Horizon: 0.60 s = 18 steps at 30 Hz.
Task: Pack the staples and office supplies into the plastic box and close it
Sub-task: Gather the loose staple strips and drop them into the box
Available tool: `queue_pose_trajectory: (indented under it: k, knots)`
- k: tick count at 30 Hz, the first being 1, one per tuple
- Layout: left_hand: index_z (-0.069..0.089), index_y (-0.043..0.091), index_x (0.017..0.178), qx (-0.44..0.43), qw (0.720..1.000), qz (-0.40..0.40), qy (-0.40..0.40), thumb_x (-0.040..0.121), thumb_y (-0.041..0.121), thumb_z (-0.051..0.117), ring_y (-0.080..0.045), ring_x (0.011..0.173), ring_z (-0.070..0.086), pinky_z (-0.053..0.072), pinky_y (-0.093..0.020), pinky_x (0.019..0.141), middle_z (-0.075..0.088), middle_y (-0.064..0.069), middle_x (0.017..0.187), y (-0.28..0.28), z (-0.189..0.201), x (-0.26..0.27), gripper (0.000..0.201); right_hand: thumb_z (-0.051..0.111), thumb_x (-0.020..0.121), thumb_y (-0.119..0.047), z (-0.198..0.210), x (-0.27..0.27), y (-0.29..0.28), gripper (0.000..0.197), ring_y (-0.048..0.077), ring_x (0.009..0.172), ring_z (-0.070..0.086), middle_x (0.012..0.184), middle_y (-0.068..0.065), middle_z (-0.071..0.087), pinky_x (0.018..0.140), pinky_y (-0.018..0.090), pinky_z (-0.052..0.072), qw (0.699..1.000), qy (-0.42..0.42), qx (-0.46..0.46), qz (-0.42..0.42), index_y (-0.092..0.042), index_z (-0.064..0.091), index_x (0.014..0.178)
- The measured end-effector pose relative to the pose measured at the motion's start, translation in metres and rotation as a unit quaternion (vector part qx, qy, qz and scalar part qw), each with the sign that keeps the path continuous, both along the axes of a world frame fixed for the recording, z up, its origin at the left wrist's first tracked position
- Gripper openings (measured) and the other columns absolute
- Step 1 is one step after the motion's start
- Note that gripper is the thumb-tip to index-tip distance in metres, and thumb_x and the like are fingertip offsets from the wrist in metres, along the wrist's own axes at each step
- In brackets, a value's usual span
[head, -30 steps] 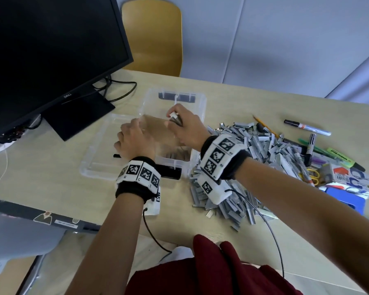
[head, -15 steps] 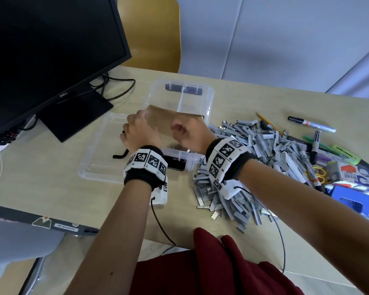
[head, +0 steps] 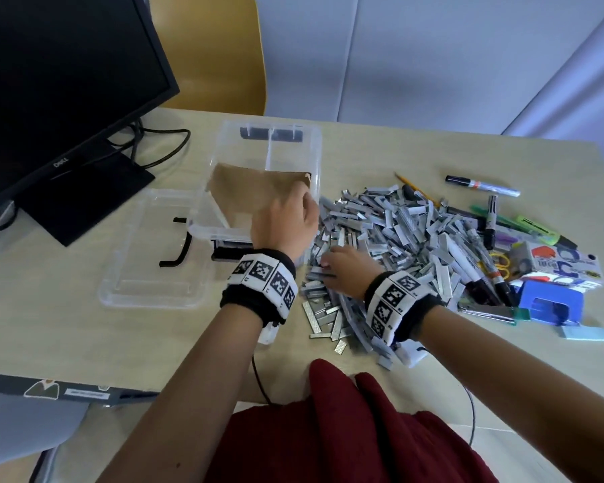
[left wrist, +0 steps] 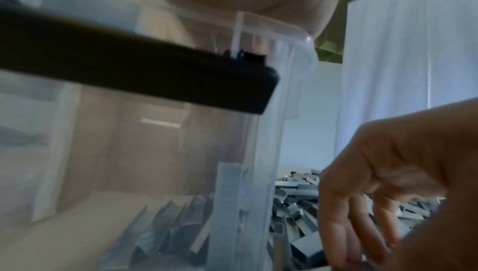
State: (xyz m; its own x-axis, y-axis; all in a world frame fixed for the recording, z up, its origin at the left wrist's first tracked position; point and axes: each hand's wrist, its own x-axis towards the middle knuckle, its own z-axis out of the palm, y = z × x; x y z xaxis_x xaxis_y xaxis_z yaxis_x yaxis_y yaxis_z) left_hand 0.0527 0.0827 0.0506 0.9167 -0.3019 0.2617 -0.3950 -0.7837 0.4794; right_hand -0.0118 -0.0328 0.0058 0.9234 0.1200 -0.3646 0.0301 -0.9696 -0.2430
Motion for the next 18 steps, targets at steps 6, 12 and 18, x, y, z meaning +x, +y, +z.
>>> queue_pose_trajectory:
  k: [6, 12, 18]
  knots:
    - [0.058, 0.011, 0.093, -0.007, 1.0, -0.008, 0.004, 0.095, 0.023, 0.041, -0.031, 0.066, 0.058, 0.049, -0.035, 0.058, 0.063, -0.009, 0.073, 0.001, -0.003, 0.012, 0.021, 0.05, 0.089, -0.018, -0.003, 0.001, 0.004, 0.01, 0.023, 0.105, 0.051, 0.101, 0.004, 0.051, 0.107, 0.043, 0.032, 0.999, -0.013, -0.04, -0.009, -0.01, 0.054, 0.094]
    - [0.061, 0.002, 0.091, -0.174, 0.979, -0.037, -0.096, 0.087, 0.008, 0.045, -0.022, 0.067, 0.054, 0.044, -0.027, 0.058, 0.061, -0.009, 0.08, 0.002, -0.005, 0.005, 0.017, 0.064, 0.083, -0.014, 0.009, 0.002, -0.023, 0.013, 0.019, 0.077, 0.059, 0.091, 0.008, 0.063, 0.067, 0.017, 0.05, 0.964, -0.007, 0.204, -0.169, -0.002, 0.062, 0.084]
    - [0.046, 0.008, 0.084, -0.15, 0.948, -0.224, -0.167, 0.079, 0.001, 0.039, -0.007, 0.054, 0.032, 0.031, -0.015, 0.047, 0.053, -0.009, 0.069, -0.02, -0.018, -0.018, 0.011, 0.039, 0.093, -0.002, 0.027, -0.005, -0.06, 0.018, 0.016, 0.066, 0.053, 0.075, 0.006, 0.053, 0.067, 0.026, 0.048, 0.678, -0.006, 0.626, -0.386, -0.007, 0.048, 0.078]
